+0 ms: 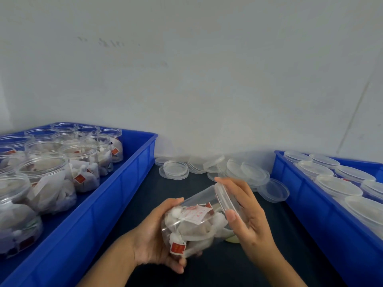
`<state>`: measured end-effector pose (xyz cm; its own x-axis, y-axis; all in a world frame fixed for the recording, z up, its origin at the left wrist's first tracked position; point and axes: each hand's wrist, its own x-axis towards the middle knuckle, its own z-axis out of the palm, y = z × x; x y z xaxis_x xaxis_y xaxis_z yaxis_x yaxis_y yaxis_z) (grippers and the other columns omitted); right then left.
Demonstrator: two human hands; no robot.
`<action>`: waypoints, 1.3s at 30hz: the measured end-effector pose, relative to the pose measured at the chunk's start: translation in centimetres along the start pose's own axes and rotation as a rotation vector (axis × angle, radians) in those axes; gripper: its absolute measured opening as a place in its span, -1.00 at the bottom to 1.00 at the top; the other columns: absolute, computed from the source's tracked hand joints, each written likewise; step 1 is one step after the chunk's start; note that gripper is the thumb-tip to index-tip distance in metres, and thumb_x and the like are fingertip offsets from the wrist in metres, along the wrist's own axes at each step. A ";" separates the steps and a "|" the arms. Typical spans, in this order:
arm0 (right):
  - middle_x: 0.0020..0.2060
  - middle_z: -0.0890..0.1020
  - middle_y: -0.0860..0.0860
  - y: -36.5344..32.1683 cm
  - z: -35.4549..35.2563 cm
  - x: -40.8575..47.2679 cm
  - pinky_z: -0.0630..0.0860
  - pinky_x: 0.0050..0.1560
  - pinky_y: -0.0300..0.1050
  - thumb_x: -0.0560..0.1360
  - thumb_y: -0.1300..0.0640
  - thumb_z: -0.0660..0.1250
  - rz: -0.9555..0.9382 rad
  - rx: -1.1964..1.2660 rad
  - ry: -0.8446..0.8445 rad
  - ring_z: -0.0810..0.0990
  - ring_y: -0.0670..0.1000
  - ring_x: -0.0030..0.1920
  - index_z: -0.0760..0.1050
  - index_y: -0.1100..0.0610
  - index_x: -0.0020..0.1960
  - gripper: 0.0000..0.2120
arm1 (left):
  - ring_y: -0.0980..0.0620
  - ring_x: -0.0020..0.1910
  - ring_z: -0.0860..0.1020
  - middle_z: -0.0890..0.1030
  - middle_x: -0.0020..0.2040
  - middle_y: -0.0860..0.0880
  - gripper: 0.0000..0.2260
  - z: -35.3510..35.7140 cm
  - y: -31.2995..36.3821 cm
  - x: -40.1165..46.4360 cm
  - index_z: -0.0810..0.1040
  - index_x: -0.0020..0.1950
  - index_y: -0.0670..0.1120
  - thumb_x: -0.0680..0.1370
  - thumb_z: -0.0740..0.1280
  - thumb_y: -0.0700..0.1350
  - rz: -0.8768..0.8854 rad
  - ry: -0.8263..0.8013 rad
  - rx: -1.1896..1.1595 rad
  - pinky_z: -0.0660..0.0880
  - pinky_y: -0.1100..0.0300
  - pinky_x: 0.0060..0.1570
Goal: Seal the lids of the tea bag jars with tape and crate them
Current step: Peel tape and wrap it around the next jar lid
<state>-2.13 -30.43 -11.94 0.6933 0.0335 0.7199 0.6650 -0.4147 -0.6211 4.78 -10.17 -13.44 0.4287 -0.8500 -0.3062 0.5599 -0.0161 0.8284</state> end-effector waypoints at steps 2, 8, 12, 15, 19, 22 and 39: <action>0.23 0.47 -0.03 0.0 -0.1 0.0 0.43 0.24 -0.22 0.53 -0.15 0.20 -0.004 -0.009 -0.019 0.47 0.08 0.28 0.45 -0.02 0.36 -0.56 | -0.15 -0.29 0.61 0.61 -0.05 -0.28 -0.39 0.3 -0.3 0.1 0.65 0.15 -0.16 0.45 0.21 0.31 0.003 -0.035 -0.058 0.63 0.00 -0.29; 0.30 0.43 -0.27 -0.2 -0.1 -0.2 0.42 0.15 -0.43 0.51 -0.06 0.15 0.270 0.133 -0.028 0.39 -0.28 0.32 0.37 -0.17 0.39 -0.56 | -0.13 -0.11 0.64 0.67 0.02 -0.20 -0.57 1.7 -1.1 1.4 0.71 0.06 -0.04 0.37 0.38 0.22 0.247 0.145 -0.063 0.61 0.01 -0.16; 0.28 0.47 -0.31 -0.4 0.4 -0.2 0.47 0.19 -0.23 0.45 -0.34 0.19 0.481 0.196 0.090 0.48 -0.23 0.28 0.42 -0.37 0.30 -0.58 | -0.08 0.06 0.62 0.67 0.11 -0.03 -0.60 2.6 -2.0 2.0 0.53 0.22 0.20 0.39 0.33 0.17 0.515 0.312 0.106 0.62 0.05 -0.01; 0.24 0.57 -0.07 -0.5 0.6 0.6 0.63 0.03 -0.02 0.44 -0.28 0.28 0.700 0.328 0.110 0.64 -0.01 0.13 0.48 -0.26 0.28 -0.58 | 0.02 0.10 0.64 0.65 0.09 0.08 -0.56 2.7 -2.1 2.0 0.36 0.23 0.25 0.38 0.38 0.07 0.641 0.378 0.250 0.61 0.00 0.02; 0.50 0.22 0.21 0.8 -1.2 0.2 0.19 0.42 -0.03 0.68 0.13 0.06 0.474 0.219 -0.046 0.31 0.14 0.41 0.22 0.10 0.44 -0.67 | 0.00 -0.02 0.67 0.67 0.08 -0.05 -0.46 2.3 -1.6 1.8 0.43 0.27 0.06 0.34 0.43 0.17 0.599 0.402 0.172 0.62 0.08 -0.11; 0.53 0.17 -0.09 0.3 -0.5 0.6 0.29 0.37 -0.31 0.51 -0.05 0.15 0.396 0.118 -0.145 0.18 -0.09 0.51 0.08 -0.08 0.53 -0.39 | 0.02 -0.18 0.64 0.69 0.02 -0.12 -0.50 2.2 -1.6 1.5 0.57 0.20 0.02 0.36 0.38 0.26 0.557 0.394 0.137 0.55 0.18 -0.25; 0.07 0.57 -0.16 0.3 1.2 -0.4 0.51 0.15 0.16 0.51 -0.31 -0.01 0.294 -0.025 0.107 0.58 -0.03 0.13 0.42 -0.22 0.21 -0.60 | -0.05 -0.08 0.65 0.66 0.09 -0.13 -0.33 2.4 -2.2 1.8 0.46 0.29 -0.01 0.24 0.46 0.21 0.589 0.360 0.150 0.56 0.14 -0.24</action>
<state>-1.92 -29.50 -12.78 0.8210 -0.1865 0.5396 0.4322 -0.4144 -0.8009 2.63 -12.93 -14.73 0.8527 -0.5131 0.0980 0.0703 0.2985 0.9518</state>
